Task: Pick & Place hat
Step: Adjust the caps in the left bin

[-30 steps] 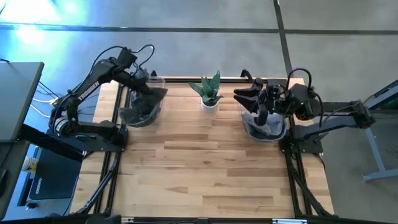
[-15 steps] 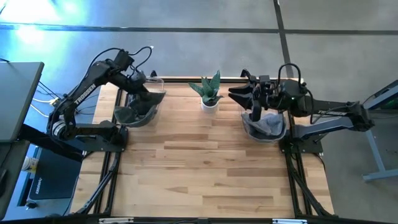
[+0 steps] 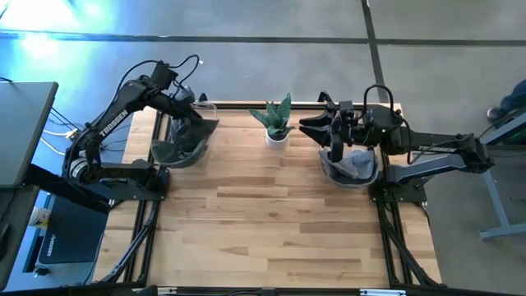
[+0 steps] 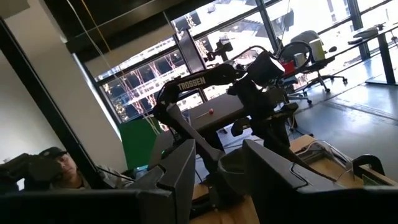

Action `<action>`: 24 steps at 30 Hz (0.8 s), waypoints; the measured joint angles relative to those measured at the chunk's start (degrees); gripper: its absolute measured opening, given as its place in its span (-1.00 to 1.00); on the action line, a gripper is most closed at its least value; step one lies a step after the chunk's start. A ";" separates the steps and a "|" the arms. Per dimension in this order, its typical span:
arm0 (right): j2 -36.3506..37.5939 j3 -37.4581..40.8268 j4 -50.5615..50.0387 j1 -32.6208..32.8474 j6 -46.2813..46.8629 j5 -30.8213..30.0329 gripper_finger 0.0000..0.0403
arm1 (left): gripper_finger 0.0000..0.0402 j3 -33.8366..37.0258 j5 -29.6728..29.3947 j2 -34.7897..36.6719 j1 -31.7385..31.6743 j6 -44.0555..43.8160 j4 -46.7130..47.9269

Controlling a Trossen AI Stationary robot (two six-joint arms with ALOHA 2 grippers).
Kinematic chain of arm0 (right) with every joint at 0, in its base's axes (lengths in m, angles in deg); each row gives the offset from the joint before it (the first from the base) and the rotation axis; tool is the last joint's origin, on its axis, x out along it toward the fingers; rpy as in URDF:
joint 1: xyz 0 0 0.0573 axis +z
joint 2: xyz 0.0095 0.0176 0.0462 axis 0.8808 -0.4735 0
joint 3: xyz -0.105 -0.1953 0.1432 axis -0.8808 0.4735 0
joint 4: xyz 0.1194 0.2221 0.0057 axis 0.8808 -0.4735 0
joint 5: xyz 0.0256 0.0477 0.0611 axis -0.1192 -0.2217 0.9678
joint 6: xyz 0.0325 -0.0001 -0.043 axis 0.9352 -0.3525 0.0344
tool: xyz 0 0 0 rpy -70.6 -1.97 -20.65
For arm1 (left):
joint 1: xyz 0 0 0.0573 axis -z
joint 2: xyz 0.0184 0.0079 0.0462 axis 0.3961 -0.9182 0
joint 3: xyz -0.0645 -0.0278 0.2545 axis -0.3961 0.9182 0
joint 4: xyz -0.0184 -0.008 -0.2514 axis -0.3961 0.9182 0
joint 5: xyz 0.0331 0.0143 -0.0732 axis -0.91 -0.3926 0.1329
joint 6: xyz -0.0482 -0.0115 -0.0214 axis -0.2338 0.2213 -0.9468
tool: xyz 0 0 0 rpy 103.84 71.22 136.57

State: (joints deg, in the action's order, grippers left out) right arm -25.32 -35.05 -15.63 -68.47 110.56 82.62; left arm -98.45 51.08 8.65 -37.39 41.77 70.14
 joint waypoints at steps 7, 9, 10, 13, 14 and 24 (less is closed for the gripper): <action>0.00 0.00 0.02 0.02 0.01 -0.01 -0.36 | -0.88 -2.71 -1.28 0.04 0.00 4.07 3.99; 0.00 0.00 0.00 0.02 0.01 -0.03 -0.36 | -0.91 -4.63 -3.04 0.09 0.00 6.57 7.99; 0.00 0.00 0.00 0.02 0.01 -0.02 -0.36 | -0.94 -5.45 -4.65 0.13 0.02 7.74 10.03; 0.00 0.00 0.00 0.02 0.01 -0.01 -0.36 | -0.96 -6.96 -10.90 0.31 0.00 9.42 15.40; 0.00 0.00 0.00 0.02 0.01 -0.01 -0.36 | -0.95 -7.28 -12.84 0.53 0.00 9.53 16.73; 0.00 0.00 -0.41 0.02 -0.43 -0.03 -0.36 | -0.95 -8.57 -11.36 7.91 -0.02 9.30 26.97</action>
State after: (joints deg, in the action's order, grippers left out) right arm -25.32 -35.05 -16.03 -68.46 110.13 82.59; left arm -107.02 39.72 16.56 -37.41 51.07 97.11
